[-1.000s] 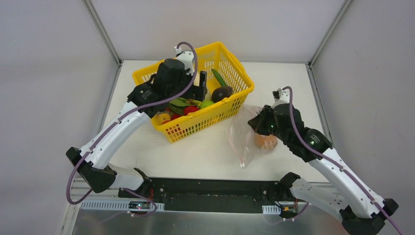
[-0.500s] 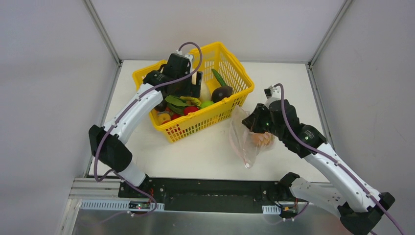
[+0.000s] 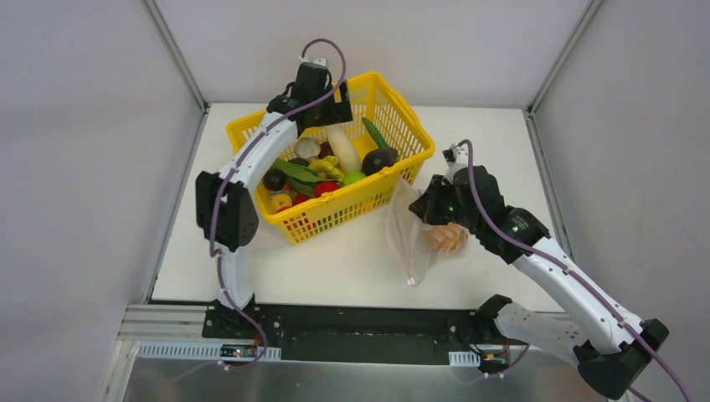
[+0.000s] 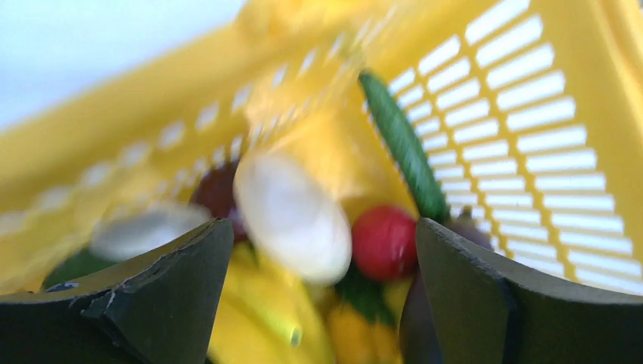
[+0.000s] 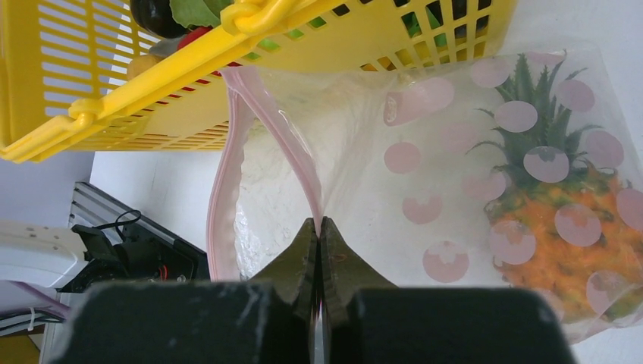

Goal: Place the food in the zip-top bag and seal the zipper
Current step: Pick up the fake vegetable from the zipper food storage bag.

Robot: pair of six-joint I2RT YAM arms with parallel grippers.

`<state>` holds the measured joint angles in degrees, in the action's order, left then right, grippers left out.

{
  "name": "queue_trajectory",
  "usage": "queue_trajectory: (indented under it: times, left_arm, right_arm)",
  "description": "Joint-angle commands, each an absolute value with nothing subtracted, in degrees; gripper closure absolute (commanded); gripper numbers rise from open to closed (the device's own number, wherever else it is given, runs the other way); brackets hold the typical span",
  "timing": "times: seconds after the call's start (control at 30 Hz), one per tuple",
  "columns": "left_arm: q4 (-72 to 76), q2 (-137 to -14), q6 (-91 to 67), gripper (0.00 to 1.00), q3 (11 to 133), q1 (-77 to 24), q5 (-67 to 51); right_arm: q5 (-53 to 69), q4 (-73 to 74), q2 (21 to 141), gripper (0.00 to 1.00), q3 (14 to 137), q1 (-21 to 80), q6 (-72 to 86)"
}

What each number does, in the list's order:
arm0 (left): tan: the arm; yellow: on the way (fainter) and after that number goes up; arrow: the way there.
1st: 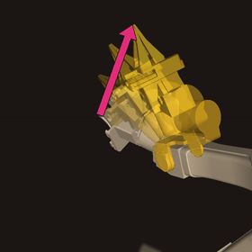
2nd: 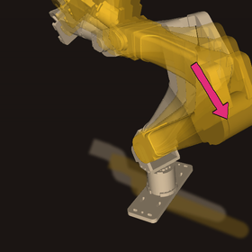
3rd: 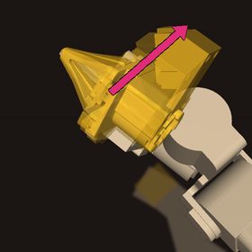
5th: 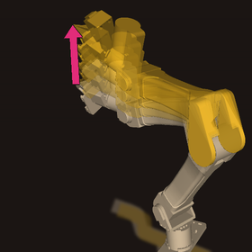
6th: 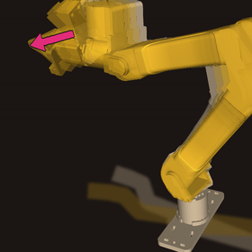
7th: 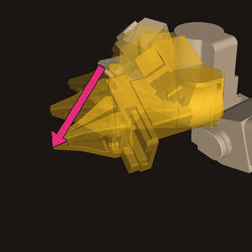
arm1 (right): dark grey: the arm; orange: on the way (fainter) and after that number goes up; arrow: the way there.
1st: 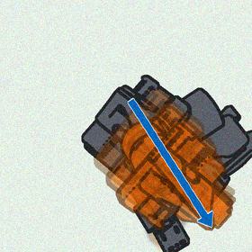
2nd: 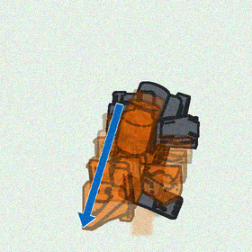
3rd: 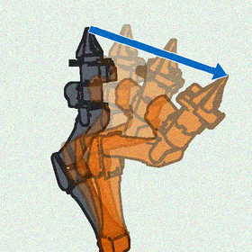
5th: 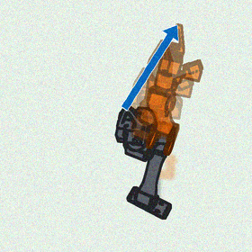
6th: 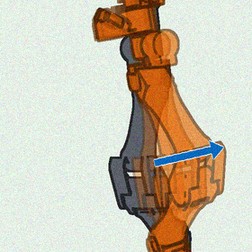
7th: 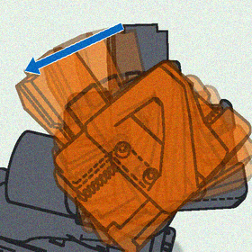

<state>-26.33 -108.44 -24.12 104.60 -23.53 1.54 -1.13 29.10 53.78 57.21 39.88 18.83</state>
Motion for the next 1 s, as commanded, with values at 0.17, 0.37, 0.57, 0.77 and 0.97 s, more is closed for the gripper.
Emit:
queue_trajectory:
  times: [0.17,0.37,0.57,0.77,0.97]
  left_arm:
    - [-24.65,-120.35,-27.02,0.15,115.1,-22.85,5.61]
    - [-17.89,-113.61,-26.6,0.14,105.05,-22.85,5.11]
    - [-24.88,-118.7,-25.18,0.16,112.0,-22.84,6.9]
    - [-21.84,-120.79,-27.46,0.39,110.51,-22.85,4.63]
    - [-20.73,-121.14,-27.72,0.46,110.5,-22.79,4.97]
  right_arm:
    - [1.14,26.89,52.46,1.0,57.39,39.31,19.17]
    - [2.13,26.89,52.55,1.0,57.78,39.21,19.23]
    - [2.55,26.81,51.78,1.0,57.75,39.12,20.22]
    - [2.15,26.79,49.37,1.0,57.74,39.12,21.33]
    - [2.78,26.81,48.69,1.0,57.74,39.12,21.49]
